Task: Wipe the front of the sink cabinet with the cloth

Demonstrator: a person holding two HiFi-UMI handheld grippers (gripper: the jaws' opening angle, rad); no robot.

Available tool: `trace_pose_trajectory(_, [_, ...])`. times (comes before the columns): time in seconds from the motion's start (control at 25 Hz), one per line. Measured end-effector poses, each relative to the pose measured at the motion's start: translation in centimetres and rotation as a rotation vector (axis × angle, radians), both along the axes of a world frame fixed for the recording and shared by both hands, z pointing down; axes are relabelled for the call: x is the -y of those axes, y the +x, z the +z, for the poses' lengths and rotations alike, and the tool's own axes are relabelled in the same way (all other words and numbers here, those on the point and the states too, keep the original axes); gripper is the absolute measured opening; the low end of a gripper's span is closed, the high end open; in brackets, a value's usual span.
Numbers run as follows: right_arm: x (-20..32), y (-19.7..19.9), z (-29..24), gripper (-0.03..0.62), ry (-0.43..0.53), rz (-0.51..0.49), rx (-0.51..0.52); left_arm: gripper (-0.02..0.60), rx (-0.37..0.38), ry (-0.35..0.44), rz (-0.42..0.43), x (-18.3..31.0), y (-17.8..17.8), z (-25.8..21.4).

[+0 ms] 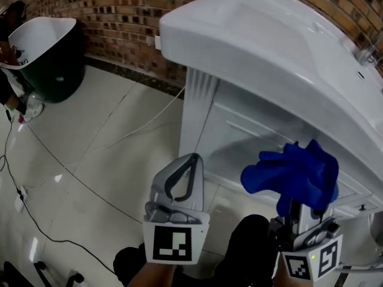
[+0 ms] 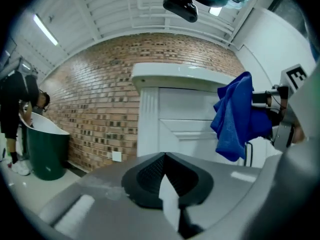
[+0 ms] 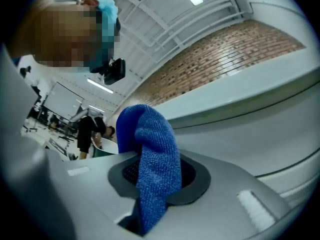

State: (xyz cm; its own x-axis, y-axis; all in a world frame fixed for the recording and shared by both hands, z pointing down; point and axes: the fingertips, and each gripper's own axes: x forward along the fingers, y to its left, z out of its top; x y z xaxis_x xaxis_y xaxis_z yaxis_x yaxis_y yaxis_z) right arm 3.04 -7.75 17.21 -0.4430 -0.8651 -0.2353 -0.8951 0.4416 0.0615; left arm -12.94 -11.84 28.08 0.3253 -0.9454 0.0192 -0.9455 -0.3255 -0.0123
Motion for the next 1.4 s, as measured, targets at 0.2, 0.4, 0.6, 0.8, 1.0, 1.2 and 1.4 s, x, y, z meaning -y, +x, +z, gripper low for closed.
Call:
trace_pose_trajectory(0.2, [3.3, -10.9, -0.5, 0.077, 0.058, -0.128, -0.066, 0.006, -0.082, -0.021, -0.131, 0.8, -6.3, 0.2])
trace_pose_trajectory(0.4, [6.3, -15.5, 1.6, 0.077, 0.03, -0.078, -0.158, 0.006, -0.05, -0.016, -0.164, 0.7, -9.0, 0.3])
trace_pose_trajectory(0.6, [7.5, -16.1, 4.4, 0.077, -0.021, -0.037, -0.154, 0.006, -0.016, -0.044, -0.17, 0.9, -9.7, 1.6])
trace_pose_trajectory(0.8, [7.6, -16.1, 8.3, 0.077, -0.074, -0.013, -0.164, 0.006, 0.002, -0.093, -0.166, 0.9, -9.9, 3.5])
trace_pose_trajectory(1.0, [7.5, -15.9, 14.4, 0.077, -0.163, 0.007, -0.187, 0.006, -0.037, -0.151, -0.153, 0.9, -9.7, 5.6])
trace_pose_trajectory(1.2, [7.5, -16.3, 21.0, 0.077, -0.225, 0.018, -0.226, 0.005, -0.076, -0.19, -0.16, 0.7, -9.8, 7.4])
trace_pose_trajectory(1.4, [7.7, -16.8, 28.8, 0.077, -0.346, 0.024, -0.274, 0.005, -0.011, -0.232, -0.139, 0.2, -9.4, 9.7])
